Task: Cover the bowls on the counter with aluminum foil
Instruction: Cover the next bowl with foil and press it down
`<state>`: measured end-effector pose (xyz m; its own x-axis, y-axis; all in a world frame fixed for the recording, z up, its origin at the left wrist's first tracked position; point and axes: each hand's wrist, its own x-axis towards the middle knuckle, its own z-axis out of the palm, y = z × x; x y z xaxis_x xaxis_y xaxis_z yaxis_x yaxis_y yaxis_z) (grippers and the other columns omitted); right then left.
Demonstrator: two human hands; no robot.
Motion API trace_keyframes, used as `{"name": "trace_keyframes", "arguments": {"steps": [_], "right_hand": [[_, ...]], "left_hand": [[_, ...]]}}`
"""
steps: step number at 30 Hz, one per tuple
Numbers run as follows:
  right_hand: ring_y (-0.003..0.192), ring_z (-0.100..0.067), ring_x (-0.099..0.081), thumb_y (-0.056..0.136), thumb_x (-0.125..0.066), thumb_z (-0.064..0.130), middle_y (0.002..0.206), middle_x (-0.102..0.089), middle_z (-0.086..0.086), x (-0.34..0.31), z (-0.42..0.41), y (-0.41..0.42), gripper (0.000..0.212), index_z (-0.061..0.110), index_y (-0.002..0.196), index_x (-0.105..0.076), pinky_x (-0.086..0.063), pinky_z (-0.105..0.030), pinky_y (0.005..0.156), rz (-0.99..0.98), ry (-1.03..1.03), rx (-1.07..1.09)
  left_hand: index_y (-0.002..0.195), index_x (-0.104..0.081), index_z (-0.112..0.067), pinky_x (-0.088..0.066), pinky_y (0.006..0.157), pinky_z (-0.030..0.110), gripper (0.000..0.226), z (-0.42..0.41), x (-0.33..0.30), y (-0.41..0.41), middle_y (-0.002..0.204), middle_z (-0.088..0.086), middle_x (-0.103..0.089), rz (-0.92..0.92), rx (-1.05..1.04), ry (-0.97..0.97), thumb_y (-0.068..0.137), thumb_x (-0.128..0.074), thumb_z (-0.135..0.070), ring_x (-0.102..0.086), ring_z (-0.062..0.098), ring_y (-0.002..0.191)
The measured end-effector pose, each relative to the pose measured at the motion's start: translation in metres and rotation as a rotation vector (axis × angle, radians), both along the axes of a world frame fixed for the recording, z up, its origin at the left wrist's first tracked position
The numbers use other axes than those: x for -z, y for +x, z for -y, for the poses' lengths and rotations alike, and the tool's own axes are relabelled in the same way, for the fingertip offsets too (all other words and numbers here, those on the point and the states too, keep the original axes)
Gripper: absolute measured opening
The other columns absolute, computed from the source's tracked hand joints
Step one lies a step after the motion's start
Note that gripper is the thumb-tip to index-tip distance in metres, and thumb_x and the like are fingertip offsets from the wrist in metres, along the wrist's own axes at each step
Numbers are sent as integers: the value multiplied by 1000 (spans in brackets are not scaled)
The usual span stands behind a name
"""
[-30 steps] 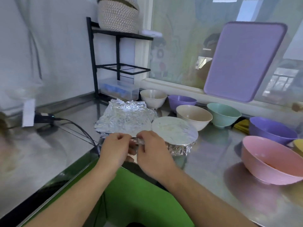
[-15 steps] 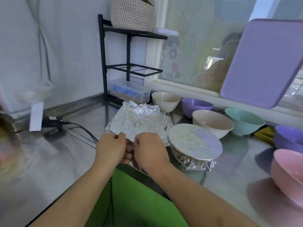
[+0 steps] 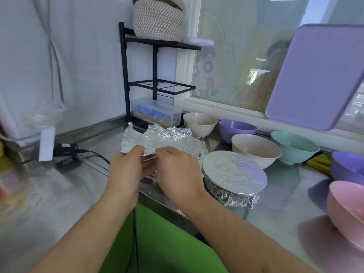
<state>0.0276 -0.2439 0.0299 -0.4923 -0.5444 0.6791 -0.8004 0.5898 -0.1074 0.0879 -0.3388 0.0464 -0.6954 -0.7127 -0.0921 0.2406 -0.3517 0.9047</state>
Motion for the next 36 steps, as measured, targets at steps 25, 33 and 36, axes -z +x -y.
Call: {"name": "trace_keyframes", "arguments": {"steps": [25,33,36], "right_hand": [[80,-31,-80,98,-60,29,101,-81,-11,-68,-377,-10,28,11,109,-78,-62,-55,88,1112,-1312,181],[72,-31,-70,89,-64,-12,87,-73,-22,-46,-484,-1,9,-10,93,-72,-58,-40,70,1036,-1128,405],[64,-27,-69,89,-67,-8,84,-74,-20,-39,-500,-3,10,-10,98,-72,-57,-31,53,1090,-1052,422]], "left_hand": [[95,-61,3,-65,78,45,7,-265,-33,-17,86,20,-69,-234,644,150,96,-55,7,-75,37,82],[114,-69,5,-66,71,45,29,-336,-16,-32,98,30,-76,94,835,-144,97,-61,-18,-77,42,87],[97,-78,-4,-61,71,46,37,-335,-17,-53,85,17,-79,218,705,-327,77,-75,-35,-72,30,69]]}}
